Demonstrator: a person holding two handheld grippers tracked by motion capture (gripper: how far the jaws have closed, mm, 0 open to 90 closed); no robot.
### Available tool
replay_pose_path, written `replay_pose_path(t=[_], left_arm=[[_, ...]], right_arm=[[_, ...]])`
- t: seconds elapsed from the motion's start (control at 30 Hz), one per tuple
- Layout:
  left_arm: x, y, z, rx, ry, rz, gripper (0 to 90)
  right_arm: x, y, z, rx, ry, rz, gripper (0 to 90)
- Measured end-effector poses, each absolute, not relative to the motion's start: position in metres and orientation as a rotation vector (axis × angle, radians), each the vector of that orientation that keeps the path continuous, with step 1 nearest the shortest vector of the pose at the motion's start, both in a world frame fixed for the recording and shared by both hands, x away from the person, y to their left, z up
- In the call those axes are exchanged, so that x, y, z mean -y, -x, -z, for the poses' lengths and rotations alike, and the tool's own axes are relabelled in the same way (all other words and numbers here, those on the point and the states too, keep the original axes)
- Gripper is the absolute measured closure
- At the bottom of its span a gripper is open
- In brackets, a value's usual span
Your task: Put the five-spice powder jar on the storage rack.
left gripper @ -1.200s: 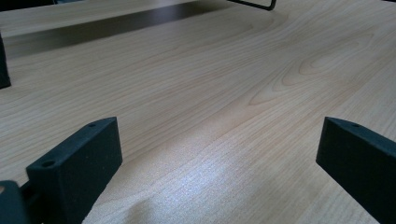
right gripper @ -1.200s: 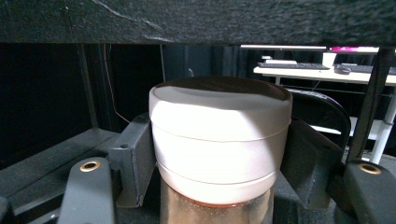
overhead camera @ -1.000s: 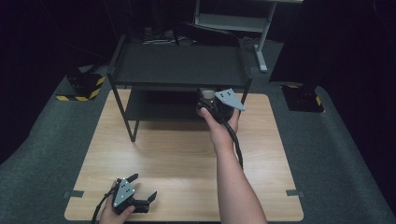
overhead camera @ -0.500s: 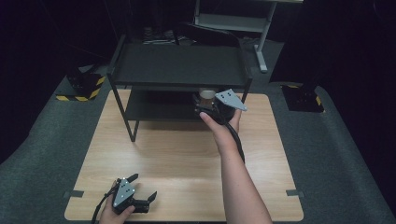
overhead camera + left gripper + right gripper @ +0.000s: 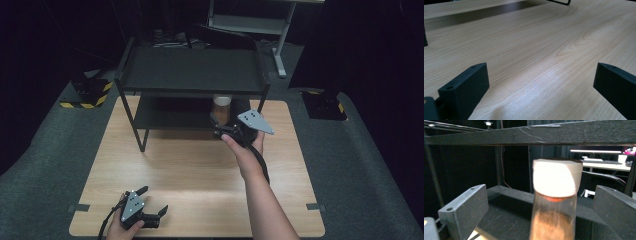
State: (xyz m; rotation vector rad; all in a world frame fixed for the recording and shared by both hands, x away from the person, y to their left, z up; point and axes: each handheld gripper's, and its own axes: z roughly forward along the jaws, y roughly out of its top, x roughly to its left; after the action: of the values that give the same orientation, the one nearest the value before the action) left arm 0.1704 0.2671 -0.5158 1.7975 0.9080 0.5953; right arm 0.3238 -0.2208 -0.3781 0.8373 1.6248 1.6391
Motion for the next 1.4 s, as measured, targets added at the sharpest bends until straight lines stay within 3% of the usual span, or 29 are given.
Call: replay_pose_path(t=[1.4], left_arm=[[-0.265,-0.172,0.514,-0.92,-1.809,-0.594,0.5]], right_arm=[[0.324,-0.195,0.49,-1.769,-0.836,-1.497,0.4]])
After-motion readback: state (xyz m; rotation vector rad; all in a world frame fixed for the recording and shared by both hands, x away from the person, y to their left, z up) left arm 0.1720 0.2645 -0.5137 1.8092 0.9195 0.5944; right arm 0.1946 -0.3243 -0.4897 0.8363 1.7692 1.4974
